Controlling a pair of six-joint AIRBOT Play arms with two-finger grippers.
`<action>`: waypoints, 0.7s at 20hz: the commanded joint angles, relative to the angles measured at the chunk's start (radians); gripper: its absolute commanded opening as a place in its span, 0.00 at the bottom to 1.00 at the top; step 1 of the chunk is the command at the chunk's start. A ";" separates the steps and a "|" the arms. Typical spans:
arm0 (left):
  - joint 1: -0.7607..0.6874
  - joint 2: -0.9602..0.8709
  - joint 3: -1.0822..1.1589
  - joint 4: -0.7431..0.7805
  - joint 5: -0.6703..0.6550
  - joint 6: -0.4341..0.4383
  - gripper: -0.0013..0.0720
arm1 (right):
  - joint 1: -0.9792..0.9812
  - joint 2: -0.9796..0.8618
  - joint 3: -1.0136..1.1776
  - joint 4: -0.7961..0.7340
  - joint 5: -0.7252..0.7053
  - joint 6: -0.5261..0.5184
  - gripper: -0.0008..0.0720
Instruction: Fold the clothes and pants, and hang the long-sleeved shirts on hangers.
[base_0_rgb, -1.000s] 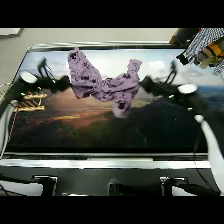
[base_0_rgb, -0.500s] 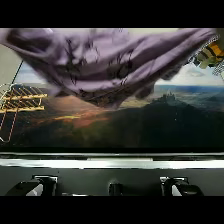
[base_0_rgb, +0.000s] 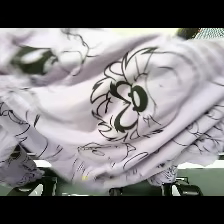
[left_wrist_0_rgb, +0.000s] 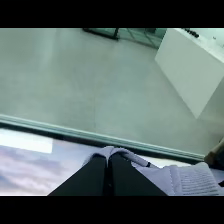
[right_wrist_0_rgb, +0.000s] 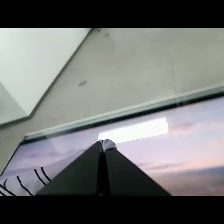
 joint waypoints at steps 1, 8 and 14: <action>-0.001 -0.172 -0.064 -0.087 0.018 0.010 0.05 | 0.000 -0.197 0.002 0.094 0.239 0.087 0.06; -0.071 -0.791 -0.071 -0.176 0.122 0.075 0.05 | 0.153 -0.790 0.002 0.060 0.239 0.010 0.07; -0.132 -1.019 -0.071 -0.205 0.080 -0.066 0.09 | 0.205 -1.162 0.002 0.072 -0.071 -0.006 0.15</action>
